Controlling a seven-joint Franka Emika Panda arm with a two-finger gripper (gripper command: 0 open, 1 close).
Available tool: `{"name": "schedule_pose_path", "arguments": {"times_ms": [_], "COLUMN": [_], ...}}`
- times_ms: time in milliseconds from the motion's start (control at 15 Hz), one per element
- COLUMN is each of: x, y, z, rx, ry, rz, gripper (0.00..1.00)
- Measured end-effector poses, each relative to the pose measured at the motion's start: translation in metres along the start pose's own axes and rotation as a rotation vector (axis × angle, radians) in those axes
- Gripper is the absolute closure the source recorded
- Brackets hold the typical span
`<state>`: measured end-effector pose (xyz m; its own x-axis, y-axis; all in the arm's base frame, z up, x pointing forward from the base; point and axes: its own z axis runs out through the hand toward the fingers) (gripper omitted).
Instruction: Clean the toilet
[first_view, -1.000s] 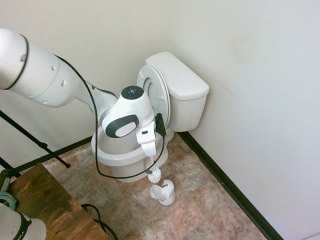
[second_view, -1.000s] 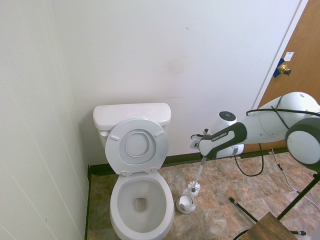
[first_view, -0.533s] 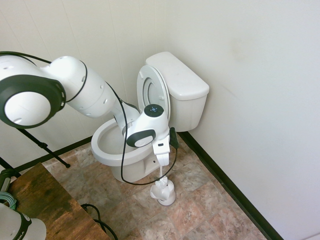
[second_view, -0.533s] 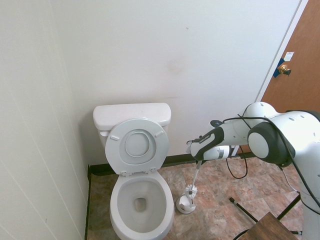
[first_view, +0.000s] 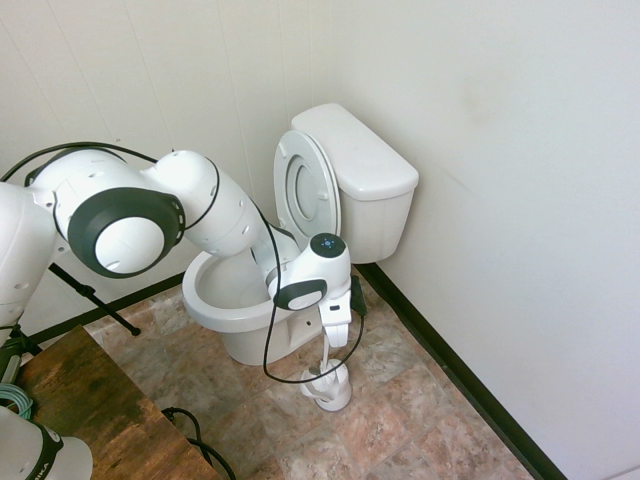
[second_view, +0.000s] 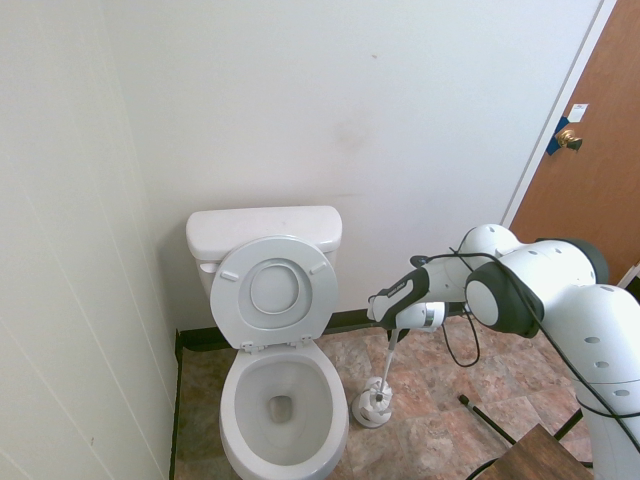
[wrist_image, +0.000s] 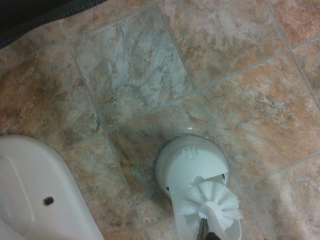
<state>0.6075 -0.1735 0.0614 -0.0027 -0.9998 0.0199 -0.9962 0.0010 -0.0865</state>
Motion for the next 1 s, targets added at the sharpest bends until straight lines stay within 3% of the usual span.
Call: {"name": "schedule_pose_path", "arguments": {"times_ms": [533, 1000], "x": [0.01, 0.024], "y": [-0.018, -0.039], "z": [0.07, 0.096], "rx": [-0.059, -0.079], "ry": [-0.026, -0.039], "rz": [0.0, 0.018], "gripper": [1.0, 1.0]}}
